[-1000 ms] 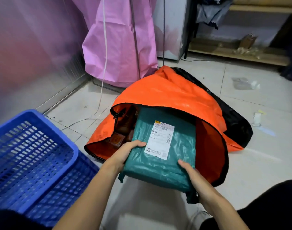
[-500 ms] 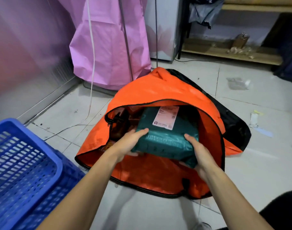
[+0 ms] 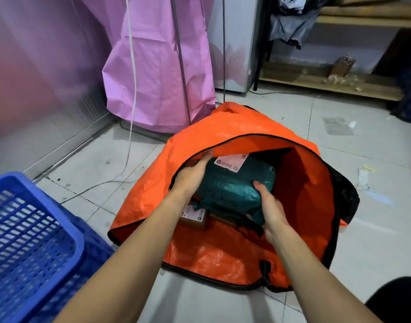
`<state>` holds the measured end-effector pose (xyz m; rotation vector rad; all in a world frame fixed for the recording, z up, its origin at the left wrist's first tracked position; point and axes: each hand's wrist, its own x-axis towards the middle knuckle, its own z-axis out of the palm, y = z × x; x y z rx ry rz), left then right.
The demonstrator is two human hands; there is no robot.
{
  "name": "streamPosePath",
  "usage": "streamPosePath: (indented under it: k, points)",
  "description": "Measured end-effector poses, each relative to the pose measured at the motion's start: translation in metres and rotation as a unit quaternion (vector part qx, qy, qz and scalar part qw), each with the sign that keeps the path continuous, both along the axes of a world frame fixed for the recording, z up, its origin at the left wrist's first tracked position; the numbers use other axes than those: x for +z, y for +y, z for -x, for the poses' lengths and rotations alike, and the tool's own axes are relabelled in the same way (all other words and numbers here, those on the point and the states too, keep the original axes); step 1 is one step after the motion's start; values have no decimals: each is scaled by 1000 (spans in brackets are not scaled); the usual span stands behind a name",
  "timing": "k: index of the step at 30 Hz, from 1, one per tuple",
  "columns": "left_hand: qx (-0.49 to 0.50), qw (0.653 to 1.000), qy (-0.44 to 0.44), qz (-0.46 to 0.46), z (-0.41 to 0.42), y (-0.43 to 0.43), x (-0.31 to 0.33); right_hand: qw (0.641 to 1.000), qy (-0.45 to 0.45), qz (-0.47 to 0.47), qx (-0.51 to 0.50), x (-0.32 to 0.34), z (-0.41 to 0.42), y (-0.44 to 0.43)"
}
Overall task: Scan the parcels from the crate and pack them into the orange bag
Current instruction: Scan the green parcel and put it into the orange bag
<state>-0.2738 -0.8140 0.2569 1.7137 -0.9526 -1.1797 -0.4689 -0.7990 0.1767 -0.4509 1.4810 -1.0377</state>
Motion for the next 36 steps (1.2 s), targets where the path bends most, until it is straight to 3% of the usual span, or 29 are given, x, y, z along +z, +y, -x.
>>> streamPosePath:
  k: [11,15,21,25,28,36]
  points:
    - [-109,992,32,54,5,15,20,989,-102,-62,-89,-44,5,29]
    - [-2,994,103,40,7,9,22,990,-68,-117,29,-39,-1,33]
    - [58,988,119,78,-12,2,37,997,-57,-51,29,-23,-14,26]
    - [53,991,73,99,-32,1,50,997,-35,3,65,-12,-18,7]
    - [2,994,42,100,-35,2,51,995,-11,37,93,-5,-16,-8]
    - [-209,973,-54,87,-25,33,34,992,48,-6,113,-3,-20,5]
